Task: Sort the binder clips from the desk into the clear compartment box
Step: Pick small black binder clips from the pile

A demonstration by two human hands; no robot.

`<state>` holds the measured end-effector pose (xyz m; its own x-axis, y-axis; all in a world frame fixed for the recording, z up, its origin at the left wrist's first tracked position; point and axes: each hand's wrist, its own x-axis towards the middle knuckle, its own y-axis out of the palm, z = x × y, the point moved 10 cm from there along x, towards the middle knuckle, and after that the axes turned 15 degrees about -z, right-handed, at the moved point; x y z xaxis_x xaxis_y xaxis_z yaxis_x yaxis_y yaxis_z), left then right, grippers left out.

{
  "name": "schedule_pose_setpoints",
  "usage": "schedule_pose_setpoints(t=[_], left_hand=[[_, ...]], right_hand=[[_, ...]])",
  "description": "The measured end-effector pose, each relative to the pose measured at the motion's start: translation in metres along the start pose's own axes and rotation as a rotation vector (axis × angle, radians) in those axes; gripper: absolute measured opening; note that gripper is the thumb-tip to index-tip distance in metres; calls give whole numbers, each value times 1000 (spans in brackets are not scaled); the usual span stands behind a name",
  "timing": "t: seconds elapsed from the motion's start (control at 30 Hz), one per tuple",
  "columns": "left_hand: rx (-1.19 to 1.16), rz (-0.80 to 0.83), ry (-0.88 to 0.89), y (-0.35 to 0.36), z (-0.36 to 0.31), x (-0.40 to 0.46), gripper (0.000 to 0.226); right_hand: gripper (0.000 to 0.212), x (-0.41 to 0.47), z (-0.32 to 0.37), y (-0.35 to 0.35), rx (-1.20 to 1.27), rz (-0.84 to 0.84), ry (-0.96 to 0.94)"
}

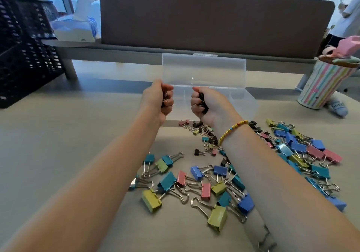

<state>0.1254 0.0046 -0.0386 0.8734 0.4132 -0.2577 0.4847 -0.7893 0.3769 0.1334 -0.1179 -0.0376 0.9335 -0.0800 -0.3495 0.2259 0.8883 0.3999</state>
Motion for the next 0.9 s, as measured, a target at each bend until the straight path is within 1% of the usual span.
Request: schedule_pose_setpoints(t=[0.1,0.2,0.3,0.37,0.43,0.57,0.67,0.77,0.9], left_hand=[[-17,-32,28,-2,-17,22,32],[-52,-93,30,-9,-26,44,32],[-37,-199,30,-17,-27,66,32],[-21,-249,42,-17,-26,75,31],[-51,-268,55,-12,-27,82,30],[-169,-268,88,-2,-34,91,28],[-189,-273,96,2,-36,96,28],[-195,-277,95,3,-34,98,28],[-169,-290,118,-2,-34,99,27]], right_hand=[[24,22,10,23,19,-80,-47],[31,48,14,42,25,-151,-97],[32,76,11,55,-92,-223,-140],[31,88,4,61,-195,-232,-158],[31,96,-5,65,-261,-214,-147],[22,101,-12,74,-223,-101,-96],[15,93,-11,83,-335,-18,-133],[29,84,-9,92,-482,37,-208],[31,78,-4,96,-576,45,-254]])
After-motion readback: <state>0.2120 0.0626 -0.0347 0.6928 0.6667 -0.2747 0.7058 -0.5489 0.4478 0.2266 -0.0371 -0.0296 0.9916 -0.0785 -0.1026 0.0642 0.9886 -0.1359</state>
